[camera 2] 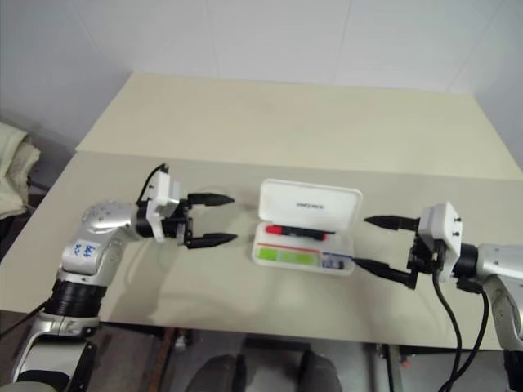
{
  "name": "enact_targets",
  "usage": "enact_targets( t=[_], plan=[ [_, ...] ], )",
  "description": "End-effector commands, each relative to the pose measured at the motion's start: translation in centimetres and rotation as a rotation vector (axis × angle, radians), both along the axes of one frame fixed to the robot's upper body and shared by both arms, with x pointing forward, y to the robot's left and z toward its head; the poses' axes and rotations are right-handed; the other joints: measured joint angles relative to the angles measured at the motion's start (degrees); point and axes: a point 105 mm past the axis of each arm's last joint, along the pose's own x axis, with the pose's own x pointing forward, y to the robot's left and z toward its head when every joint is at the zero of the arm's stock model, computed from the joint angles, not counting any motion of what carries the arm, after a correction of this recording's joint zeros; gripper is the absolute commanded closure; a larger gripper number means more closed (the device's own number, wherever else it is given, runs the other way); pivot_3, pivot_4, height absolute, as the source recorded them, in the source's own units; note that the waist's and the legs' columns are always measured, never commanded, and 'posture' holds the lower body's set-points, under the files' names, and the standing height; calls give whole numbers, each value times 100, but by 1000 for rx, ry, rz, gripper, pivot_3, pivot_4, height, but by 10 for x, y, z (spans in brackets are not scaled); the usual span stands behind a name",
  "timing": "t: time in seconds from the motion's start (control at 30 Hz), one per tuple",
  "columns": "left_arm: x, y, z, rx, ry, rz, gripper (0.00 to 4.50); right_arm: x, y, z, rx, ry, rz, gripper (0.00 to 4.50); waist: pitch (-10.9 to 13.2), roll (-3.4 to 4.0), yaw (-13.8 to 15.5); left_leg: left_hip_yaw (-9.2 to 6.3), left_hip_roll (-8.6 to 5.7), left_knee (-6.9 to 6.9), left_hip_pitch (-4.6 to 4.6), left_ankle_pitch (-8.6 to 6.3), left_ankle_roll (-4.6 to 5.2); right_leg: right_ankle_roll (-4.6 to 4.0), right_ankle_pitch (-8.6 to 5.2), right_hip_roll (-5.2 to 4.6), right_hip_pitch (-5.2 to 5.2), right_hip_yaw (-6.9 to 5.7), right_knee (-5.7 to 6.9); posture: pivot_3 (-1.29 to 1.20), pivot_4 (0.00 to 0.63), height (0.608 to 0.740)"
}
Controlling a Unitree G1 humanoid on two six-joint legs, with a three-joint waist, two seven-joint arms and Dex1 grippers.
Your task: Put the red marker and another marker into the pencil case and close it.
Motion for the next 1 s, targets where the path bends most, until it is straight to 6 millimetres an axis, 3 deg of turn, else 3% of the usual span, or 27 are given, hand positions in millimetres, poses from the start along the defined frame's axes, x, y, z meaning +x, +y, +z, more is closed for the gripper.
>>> enact_targets(
  t=[0.03,0.07,0.17,0.5,0.87,1.0],
  plan=[
    [1,13,-1,-7,-6,23,350,0,-22,22,-22,-82,-74,27,0,0,-3,1,0,0,0,0,0,0,0,0,-1,1,0,0,150,740],
    [2,14,-2,-12,-5,25,350,0,-25,24,-28,-97,-82,27,0,0,-2,1,0,-1,0,0,0,0,0,0,-1,0,-2,0,150,740],
    [6,15,-1,-40,-17,35,1013,0,-24,30,-27,-132,-73,0,0,-1,2,1,0,-2,-2,0,0,0,0,0,-1,-1,-4,0,150,740],
    [18,16,1,-51,-55,73,4469,-3,-18,25,-44,-111,-40,0,0,-1,1,2,0,-1,-1,0,0,0,0,0,0,-1,-3,0,150,740],
    [53,0,10,-121,-131,247,4469,-2,-17,20,-63,-111,-45,0,1,-4,26,1,-2,4,-2,0,1,3,1,-1,2,-2,-2,0,150,740],
    [72,-19,1,-88,-107,320,4469,-3,-16,21,-65,-118,-50,0,1,-4,28,3,-3,1,-1,0,1,3,1,0,2,-2,-4,0,150,740]
  ],
)
